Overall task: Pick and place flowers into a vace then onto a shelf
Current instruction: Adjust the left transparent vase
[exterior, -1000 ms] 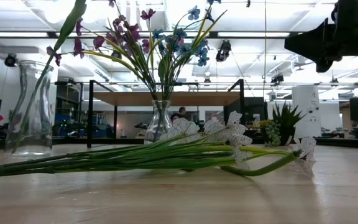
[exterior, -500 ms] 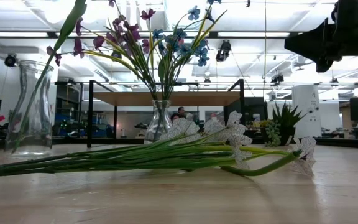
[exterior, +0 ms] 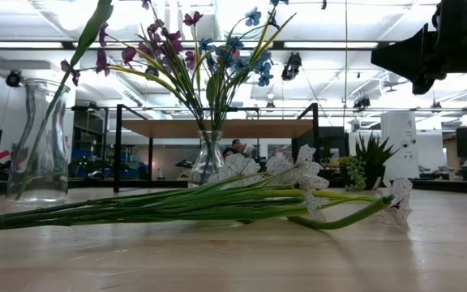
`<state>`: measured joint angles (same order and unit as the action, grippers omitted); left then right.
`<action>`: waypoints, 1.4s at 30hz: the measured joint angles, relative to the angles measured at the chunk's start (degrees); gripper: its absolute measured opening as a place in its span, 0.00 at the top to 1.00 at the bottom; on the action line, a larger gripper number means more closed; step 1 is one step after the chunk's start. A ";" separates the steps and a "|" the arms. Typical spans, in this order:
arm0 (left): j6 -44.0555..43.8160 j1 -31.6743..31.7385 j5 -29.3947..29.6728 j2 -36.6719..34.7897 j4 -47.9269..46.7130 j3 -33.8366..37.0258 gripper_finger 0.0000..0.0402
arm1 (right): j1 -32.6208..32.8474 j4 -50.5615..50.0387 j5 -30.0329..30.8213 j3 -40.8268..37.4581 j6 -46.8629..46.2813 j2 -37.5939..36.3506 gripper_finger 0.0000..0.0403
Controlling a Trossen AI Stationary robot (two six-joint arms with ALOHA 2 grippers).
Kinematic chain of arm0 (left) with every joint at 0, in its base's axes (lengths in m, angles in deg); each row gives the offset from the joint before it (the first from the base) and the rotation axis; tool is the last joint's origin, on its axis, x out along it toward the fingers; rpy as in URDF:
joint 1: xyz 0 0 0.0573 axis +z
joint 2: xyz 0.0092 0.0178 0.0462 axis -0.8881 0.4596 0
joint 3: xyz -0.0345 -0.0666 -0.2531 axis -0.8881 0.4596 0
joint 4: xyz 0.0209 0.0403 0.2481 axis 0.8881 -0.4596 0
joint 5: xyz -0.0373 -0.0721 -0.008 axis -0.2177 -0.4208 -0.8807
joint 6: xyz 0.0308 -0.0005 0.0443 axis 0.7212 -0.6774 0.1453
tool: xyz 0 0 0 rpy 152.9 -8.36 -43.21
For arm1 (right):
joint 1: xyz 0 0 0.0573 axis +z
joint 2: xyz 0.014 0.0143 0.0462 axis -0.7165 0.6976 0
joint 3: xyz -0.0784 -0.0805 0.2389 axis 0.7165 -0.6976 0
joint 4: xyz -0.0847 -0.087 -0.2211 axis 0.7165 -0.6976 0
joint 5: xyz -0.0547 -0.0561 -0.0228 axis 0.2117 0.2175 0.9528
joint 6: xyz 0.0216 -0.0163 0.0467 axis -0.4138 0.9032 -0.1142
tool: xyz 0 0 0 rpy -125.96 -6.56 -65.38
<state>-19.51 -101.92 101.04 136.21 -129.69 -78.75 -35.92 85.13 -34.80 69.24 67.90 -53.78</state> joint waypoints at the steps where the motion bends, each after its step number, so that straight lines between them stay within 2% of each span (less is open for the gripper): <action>1: -1.31 -0.52 0.14 0.31 -0.47 0.11 0.67 | 0.00 0.00 0.00 0.00 0.00 0.00 0.82; 4: -5.95 -1.38 0.27 1.55 -3.92 0.18 0.67 | 0.00 0.00 0.00 0.00 0.00 -0.01 0.82; 13: -30.16 -1.94 2.23 4.42 -25.41 0.26 0.67 | 0.00 0.02 0.00 0.00 0.02 0.00 0.82; 16: -36.42 -1.94 2.16 4.82 -29.61 1.12 0.67 | 0.00 0.02 0.00 0.00 0.02 -0.01 0.82; 21: -37.20 -1.94 -2.26 4.85 -29.56 4.30 0.67 | 0.00 0.05 0.00 0.00 0.24 -0.02 0.82; 28: -37.24 -1.83 0.80 4.74 -29.50 8.57 0.63 | 0.00 0.22 0.02 0.00 1.07 0.00 0.82; 42: -40.28 -1.52 1.18 4.41 -28.25 14.06 0.30 | 0.00 0.40 0.02 0.00 1.33 -0.02 0.82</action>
<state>-59.79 -103.44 102.22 140.63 -157.94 -64.70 -35.92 85.52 -34.78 69.24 69.23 -53.80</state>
